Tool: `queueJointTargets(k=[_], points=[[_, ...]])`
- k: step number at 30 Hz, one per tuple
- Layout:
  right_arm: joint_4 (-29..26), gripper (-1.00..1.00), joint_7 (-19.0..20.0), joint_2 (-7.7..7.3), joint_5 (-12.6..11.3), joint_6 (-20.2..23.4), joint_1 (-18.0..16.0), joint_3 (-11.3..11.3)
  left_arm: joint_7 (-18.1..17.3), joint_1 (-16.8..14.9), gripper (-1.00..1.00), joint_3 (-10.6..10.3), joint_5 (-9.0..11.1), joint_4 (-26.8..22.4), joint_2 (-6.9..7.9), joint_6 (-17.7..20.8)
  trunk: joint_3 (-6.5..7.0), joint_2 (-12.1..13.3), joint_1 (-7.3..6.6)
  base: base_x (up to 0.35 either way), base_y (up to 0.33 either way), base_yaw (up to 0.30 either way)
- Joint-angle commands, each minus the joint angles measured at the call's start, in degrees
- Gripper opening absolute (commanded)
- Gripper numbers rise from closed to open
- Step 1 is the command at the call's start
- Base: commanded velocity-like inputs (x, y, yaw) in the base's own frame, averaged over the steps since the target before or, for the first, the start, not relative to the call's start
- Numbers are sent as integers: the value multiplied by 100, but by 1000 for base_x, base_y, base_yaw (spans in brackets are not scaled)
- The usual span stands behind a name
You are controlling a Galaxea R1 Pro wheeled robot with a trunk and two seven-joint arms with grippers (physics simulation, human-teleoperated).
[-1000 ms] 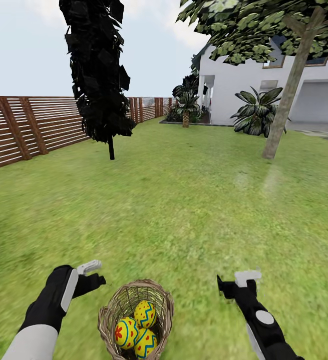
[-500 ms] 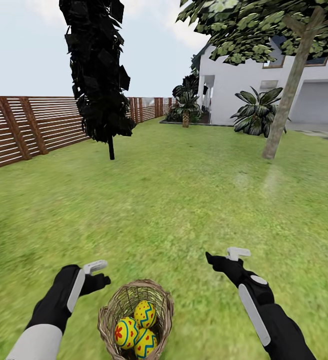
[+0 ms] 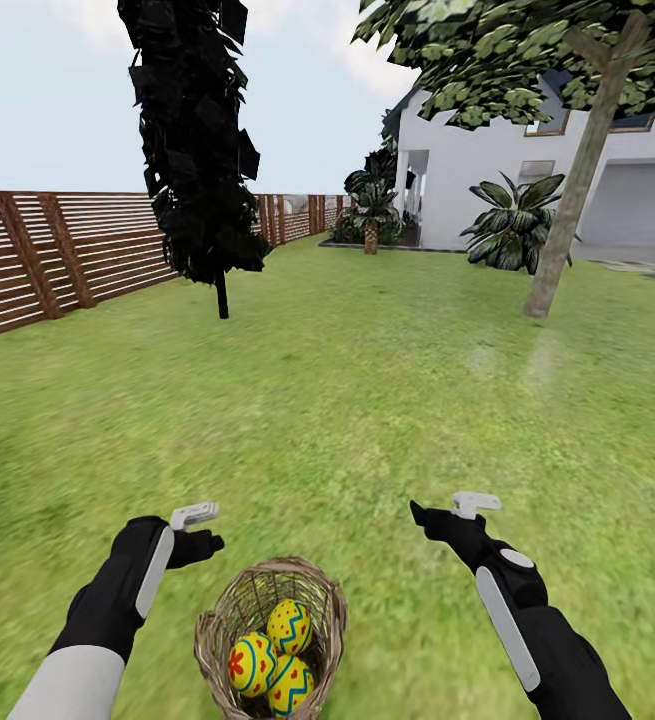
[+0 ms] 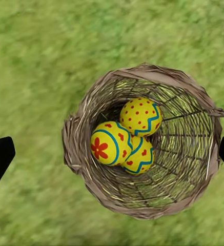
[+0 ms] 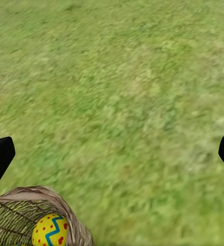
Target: Take the three Easter eggs out of the wicker basket on the lawn in the garden, then place them on the lawn next to a single tree (choose any tree) so that all three eggs are next to the same tree and none are left in the basket.
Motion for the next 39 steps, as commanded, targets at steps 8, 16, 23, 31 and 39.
queueJointTargets(k=[8, 16, 23, 31, 39], points=[[-76, 100, -31, -8, -44, 26, -4, 14, 23, -4, 100, 9, 53, 2, 11, 25, -150, -326, 176, 0, 0, 0], [-90, 100, -31, -17, -51, 32, -4, 11, 9, -4, 100, 7, 69, 40, 2, 34, -294, -647, 352, 0, 0, 0], [-124, 100, -31, -6, -51, 44, -4, 11, 7, -4, 100, 6, 64, 65, -1, 34, -420, -928, 506, 0, 0, 0], [-127, 100, -31, -5, -51, 44, -4, 11, 7, -4, 100, 6, 72, 91, -1, 42, -563, -1249, 682, 0, 0, 0], [-128, 100, -31, -5, -60, 52, -4, 11, 14, -4, 100, 16, 81, 120, 7, 50, -707, -1569, 857, 0, 0, 0]])
